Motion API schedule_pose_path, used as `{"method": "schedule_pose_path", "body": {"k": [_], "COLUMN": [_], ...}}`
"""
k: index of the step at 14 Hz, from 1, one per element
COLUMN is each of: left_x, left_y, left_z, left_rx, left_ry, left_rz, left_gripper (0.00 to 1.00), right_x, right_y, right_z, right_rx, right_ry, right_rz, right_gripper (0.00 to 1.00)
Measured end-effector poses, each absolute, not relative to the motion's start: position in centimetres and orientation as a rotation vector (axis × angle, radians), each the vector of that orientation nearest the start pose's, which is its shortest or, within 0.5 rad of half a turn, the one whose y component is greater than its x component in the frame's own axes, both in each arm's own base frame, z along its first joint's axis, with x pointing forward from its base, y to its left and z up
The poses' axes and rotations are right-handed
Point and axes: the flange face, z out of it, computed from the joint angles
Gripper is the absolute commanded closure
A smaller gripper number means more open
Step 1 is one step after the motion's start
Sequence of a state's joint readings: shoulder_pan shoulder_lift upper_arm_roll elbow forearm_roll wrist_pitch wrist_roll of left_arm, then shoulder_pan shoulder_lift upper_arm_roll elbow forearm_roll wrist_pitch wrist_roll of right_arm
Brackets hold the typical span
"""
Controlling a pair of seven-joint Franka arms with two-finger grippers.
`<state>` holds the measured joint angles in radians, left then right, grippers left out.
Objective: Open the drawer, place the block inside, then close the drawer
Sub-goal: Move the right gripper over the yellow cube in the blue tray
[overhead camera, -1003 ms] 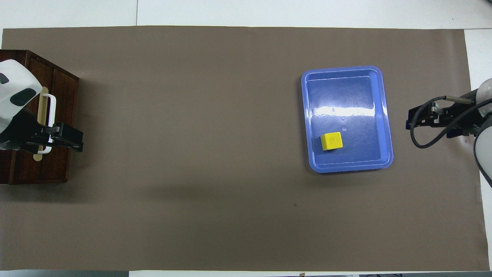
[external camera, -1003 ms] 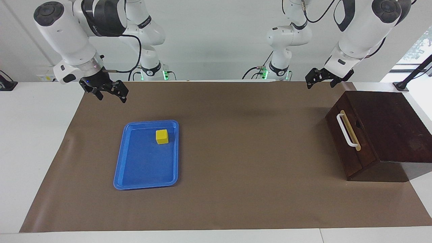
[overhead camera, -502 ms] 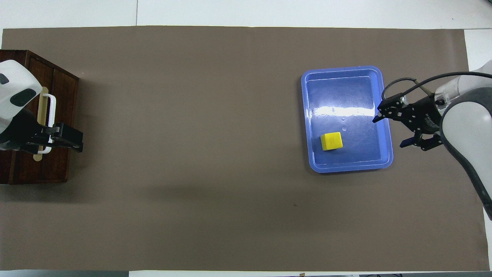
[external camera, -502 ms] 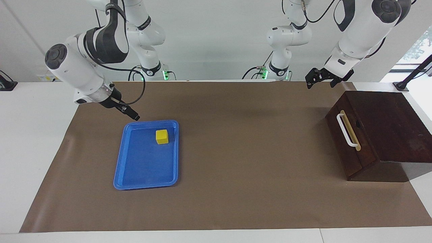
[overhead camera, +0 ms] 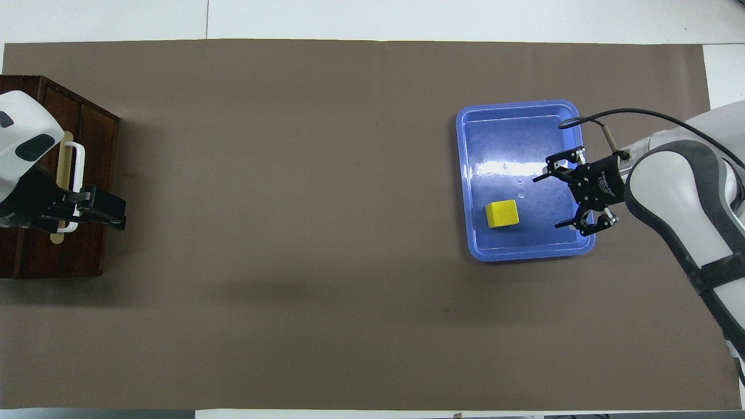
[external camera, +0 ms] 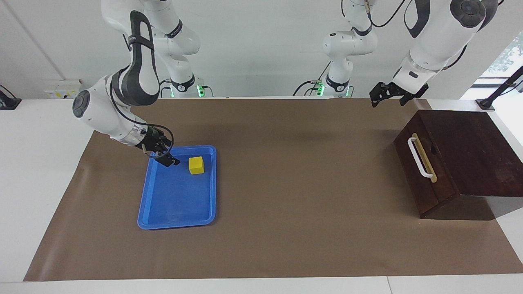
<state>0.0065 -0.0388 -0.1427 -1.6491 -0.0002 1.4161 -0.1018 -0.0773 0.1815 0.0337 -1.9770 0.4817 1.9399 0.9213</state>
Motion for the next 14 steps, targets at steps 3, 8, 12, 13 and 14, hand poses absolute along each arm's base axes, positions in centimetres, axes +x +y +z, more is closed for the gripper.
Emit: {"method": "schedule_pose_path", "body": {"k": [3, 8, 12, 13, 14], "left_x": [51.8, 51.8, 51.8, 51.8, 51.8], "left_y": [-7.2, -7.2, -7.2, -7.2, -7.2], "left_z": [59.7, 59.7, 59.7, 59.7, 59.7], "left_rx": [-3.098, -3.098, -3.098, -3.098, -3.098], "left_ry": [0.052, 0.052, 0.052, 0.052, 0.052], "left_rz": [0.299, 0.299, 0.299, 0.299, 0.299], "left_gripper": [0.0, 0.0, 0.0, 0.0, 0.0], "right_x": [57.9, 58.3, 58.5, 58.5, 58.5], "right_y": [0.7, 1.4, 1.7, 1.9, 2.1], "right_z": [32.6, 28.9, 28.8, 28.7, 28.7], "right_rx": [-2.214, -2.117, -2.108, -2.106, -2.106], "right_ry": [1.648, 1.71, 1.714, 1.712, 1.709], "right_rz": [0.624, 0.722, 0.702, 0.707, 0.711], "right_gripper": [0.0, 0.0, 0.0, 0.0, 0.0]}}
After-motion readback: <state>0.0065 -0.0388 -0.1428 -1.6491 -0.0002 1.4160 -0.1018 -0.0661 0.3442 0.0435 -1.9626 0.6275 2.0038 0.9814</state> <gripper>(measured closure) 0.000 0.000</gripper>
